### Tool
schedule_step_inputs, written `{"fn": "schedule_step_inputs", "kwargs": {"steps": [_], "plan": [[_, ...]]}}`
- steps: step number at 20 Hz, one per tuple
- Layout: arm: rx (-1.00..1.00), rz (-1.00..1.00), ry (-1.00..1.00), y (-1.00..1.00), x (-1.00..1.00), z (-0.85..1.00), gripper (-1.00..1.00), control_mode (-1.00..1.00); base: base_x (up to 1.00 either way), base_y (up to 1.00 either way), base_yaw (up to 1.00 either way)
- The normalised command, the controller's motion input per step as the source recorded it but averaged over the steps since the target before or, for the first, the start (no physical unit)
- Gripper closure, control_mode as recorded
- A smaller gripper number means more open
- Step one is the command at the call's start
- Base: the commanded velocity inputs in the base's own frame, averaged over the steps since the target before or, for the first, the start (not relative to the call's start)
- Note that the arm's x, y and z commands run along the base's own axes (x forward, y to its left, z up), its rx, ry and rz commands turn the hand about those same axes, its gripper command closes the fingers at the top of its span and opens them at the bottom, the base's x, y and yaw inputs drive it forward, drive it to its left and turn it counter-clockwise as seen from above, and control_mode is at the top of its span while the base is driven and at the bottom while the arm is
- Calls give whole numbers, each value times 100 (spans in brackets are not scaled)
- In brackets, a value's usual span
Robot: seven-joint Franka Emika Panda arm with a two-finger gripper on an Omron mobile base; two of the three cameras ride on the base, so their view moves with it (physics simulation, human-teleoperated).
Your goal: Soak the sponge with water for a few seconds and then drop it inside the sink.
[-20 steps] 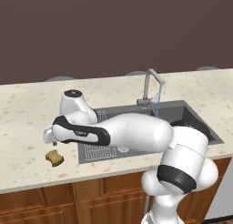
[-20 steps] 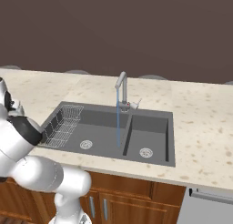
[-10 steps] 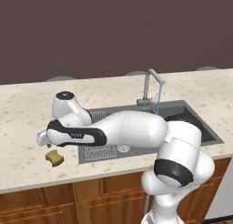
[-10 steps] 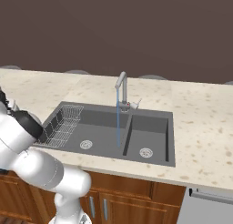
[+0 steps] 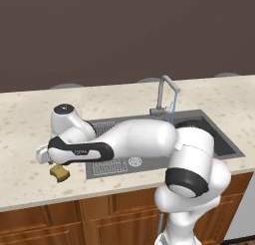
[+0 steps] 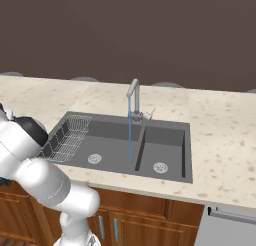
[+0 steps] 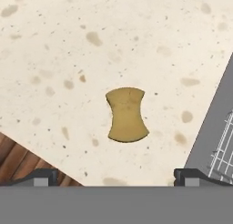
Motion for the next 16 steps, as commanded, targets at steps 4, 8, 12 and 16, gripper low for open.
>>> {"fn": "schedule_step_inputs", "kwargs": {"steps": [4,8,12,16], "plan": [[1,0,0,0,17,-14,-100,-100,0,0,0],[0,0,0,0,19,-13,-100,-100,0,0,0],[0,0,0,0,4,-2,-100,-100,0,0,0],[0,0,0,0,0,-13,-100,-100,0,0,0]]}}
